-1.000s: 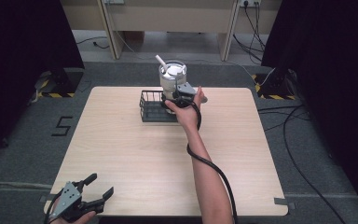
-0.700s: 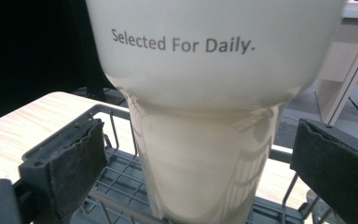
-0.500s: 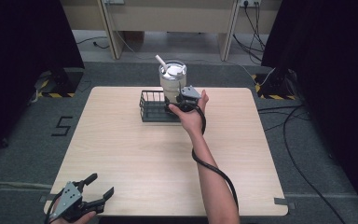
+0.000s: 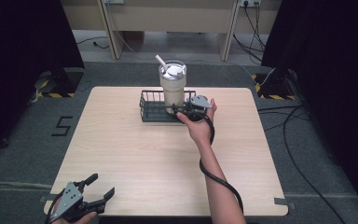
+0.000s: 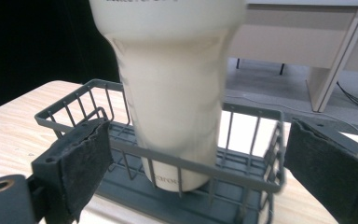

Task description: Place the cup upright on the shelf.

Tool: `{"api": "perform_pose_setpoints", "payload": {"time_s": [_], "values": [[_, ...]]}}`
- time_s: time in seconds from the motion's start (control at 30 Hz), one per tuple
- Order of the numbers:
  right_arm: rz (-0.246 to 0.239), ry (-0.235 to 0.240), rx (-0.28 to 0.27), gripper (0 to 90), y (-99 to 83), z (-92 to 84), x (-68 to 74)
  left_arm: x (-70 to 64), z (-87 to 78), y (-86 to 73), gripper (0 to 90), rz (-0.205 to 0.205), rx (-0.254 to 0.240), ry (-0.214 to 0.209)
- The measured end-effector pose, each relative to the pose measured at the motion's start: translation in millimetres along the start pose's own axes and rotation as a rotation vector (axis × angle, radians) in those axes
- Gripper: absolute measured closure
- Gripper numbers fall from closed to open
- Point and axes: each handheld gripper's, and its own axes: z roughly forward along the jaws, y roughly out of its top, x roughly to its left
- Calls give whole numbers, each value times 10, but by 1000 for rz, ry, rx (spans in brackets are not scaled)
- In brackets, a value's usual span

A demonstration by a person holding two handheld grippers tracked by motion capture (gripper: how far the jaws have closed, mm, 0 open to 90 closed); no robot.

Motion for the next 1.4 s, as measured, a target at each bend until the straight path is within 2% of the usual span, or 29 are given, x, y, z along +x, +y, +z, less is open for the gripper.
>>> {"api": "perform_pose_setpoints", "payload": {"time_s": [0.1, 0.37, 0.6, 0.9, 1.4], "values": [[22, -8, -6, 91, -50, -75, -18, 2, 5, -3, 176, -1, 2, 3], [27, -16, -3, 92, -129, -241, -95, -2, 3, -3, 176, 1, 0, 4], [-8, -35, -15, 97, -146, -399, -148, 2, -4, -4, 176, 3, 1, 9], [-13, -29, 6, 100, -231, -610, -222, 2, 4, -10, 175, 1, 6, 11], [-14, -43, 60, 108, -538, -987, -373, 7, 8, -19, 173, 2, 15, 17]]}}
